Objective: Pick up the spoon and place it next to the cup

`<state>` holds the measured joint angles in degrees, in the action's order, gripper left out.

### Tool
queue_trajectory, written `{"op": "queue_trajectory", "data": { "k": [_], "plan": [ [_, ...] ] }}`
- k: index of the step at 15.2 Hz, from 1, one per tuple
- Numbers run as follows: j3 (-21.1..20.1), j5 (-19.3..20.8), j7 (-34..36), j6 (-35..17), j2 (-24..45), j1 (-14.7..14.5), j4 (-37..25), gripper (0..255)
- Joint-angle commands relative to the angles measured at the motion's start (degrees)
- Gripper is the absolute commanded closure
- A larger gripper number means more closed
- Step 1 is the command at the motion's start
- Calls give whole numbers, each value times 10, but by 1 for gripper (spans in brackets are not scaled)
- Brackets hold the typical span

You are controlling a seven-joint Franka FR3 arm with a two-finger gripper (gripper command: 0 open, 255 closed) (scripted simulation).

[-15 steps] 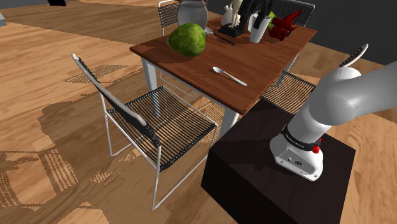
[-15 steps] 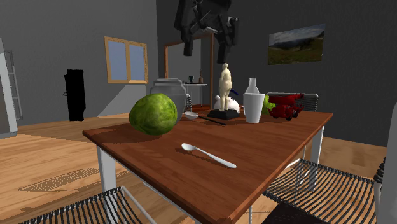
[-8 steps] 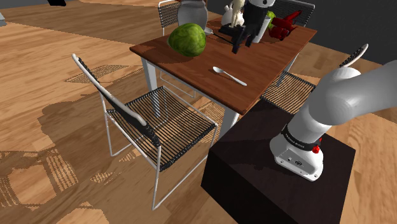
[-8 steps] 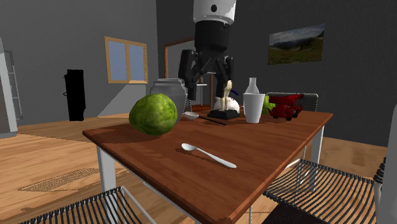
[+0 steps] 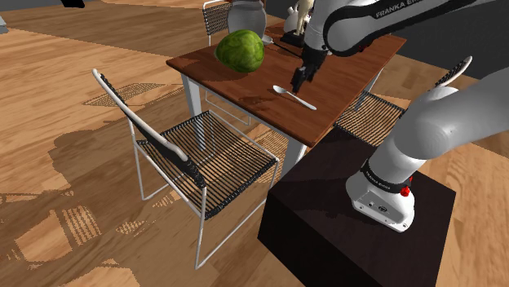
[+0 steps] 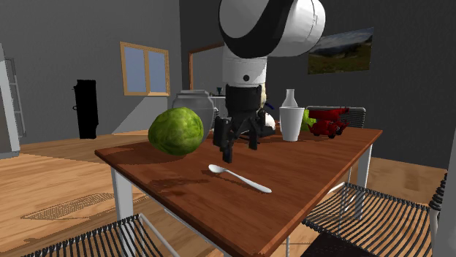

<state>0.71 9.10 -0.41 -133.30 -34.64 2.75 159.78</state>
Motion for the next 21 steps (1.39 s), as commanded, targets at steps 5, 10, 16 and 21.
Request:
{"op": "queue_trajectory", "data": {
  "k": [5,10,16,21],
  "plan": [
    [0,34,3,-98,75,20,15,0],
    [0,44,9,-136,107,27,22,0],
    [0,44,9,-136,107,27,22,0],
    [0,44,8,-136,107,27,21,255]
  ]
}}
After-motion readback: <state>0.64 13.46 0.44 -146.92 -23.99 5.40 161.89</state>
